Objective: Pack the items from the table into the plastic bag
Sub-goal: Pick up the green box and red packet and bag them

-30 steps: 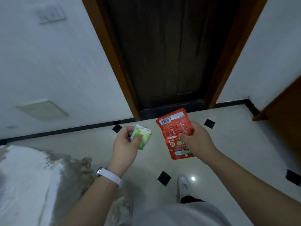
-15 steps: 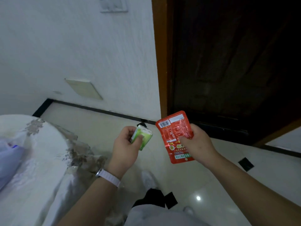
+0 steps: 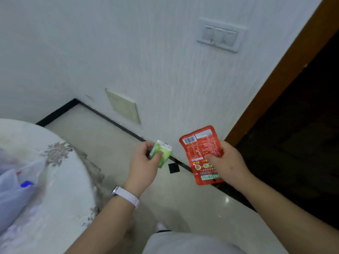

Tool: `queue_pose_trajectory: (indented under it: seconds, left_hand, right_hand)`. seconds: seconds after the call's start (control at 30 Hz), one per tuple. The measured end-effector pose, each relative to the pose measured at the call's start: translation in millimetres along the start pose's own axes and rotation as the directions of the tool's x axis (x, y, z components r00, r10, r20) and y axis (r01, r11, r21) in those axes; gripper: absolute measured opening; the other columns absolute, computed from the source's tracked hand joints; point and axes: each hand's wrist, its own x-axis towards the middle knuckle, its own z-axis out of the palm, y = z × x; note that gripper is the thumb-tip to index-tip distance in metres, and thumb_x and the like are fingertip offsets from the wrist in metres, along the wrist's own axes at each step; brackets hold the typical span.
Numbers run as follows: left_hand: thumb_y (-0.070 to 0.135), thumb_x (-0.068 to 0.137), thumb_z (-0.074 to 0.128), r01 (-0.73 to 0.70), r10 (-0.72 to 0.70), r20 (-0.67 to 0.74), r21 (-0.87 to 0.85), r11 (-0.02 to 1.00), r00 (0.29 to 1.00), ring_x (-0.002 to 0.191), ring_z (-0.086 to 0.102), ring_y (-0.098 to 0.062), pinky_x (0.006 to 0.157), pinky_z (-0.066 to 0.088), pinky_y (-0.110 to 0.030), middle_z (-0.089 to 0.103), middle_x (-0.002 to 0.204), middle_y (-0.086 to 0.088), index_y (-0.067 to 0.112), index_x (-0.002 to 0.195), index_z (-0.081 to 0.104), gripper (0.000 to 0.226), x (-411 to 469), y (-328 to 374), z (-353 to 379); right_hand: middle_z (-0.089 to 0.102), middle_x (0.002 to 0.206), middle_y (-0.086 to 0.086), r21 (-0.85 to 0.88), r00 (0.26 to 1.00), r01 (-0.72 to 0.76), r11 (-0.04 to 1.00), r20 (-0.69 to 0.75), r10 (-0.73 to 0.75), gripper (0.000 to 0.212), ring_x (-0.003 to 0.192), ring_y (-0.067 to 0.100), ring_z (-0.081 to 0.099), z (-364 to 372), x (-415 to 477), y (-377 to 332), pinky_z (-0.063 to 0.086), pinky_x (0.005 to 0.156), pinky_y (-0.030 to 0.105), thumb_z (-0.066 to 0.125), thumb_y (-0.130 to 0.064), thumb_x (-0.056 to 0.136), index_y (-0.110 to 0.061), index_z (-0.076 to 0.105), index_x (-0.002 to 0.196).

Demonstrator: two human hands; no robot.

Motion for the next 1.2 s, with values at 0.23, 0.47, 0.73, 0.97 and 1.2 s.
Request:
queue_pose_trajectory:
  seconds: [0.23,0.47,0.73,0.97,1.2]
  left_hand:
    - [0.003,0.090,0.065,0.060,-0.068,-0.170,-0.054,0.997,0.983,0.064,0.058,0.004,0.062,0.047,-0.013,0.066,0.081,0.005,0.026,0.086,0.060,0.024,61.0,-9.6,-51.4]
    - [0.015,0.086,0.070,0.198,-0.204,-0.343,-0.053,0.979,0.917,0.081,0.067,-0.021,0.075,0.056,-0.039,0.070,0.087,-0.001,0.025,0.090,0.063,0.013,112.5,-28.0,-84.5]
    - [0.009,0.090,0.069,0.278,-0.229,-0.596,-0.010,0.960,0.769,0.069,0.063,0.006,0.057,0.048,-0.010,0.069,0.089,0.002,0.016,0.097,0.063,0.011,207.0,3.0,-121.3]
    - [0.013,0.089,0.069,0.332,-0.247,-0.815,-0.072,0.941,0.524,0.075,0.066,-0.004,0.060,0.050,-0.015,0.068,0.088,0.004,0.026,0.090,0.060,0.017,232.9,7.6,-155.3]
    - [0.014,0.093,0.064,0.337,-0.381,-0.891,-0.289,0.896,0.248,0.089,0.069,-0.018,0.082,0.059,-0.038,0.069,0.096,0.001,0.028,0.095,0.059,0.015,216.1,-28.7,-208.7]
  right_hand:
    - [0.067,0.102,-0.014,-0.069,0.980,0.093,0.993,0.183,-0.079,0.026,0.086,0.005,0.068,61.6,77.2,-57.4,0.058,0.076,0.032,0.064,-0.032,0.092,-0.035,0.054,0.116]
    - [0.067,0.095,-0.014,-0.026,0.922,0.183,0.983,0.351,-0.162,0.022,0.079,0.004,0.068,116.2,178.4,-105.9,0.052,0.064,0.022,0.064,-0.026,0.093,-0.038,0.054,0.108]
    - [0.066,0.092,-0.015,0.036,0.769,0.331,0.943,0.569,-0.292,0.023,0.075,0.001,0.066,178.6,306.2,-195.4,0.046,0.057,0.015,0.063,-0.028,0.093,-0.036,0.054,0.112]
    - [0.063,0.090,-0.016,0.066,0.574,0.460,0.885,0.739,-0.353,0.022,0.074,0.000,0.064,241.0,353.9,-269.4,0.047,0.058,0.017,0.063,-0.026,0.093,-0.035,0.051,0.109]
    - [0.071,0.094,-0.007,0.053,0.341,0.527,0.848,0.901,-0.268,0.019,0.078,0.008,0.071,326.3,341.2,-303.5,0.057,0.070,0.030,0.064,-0.023,0.093,-0.029,0.058,0.109]
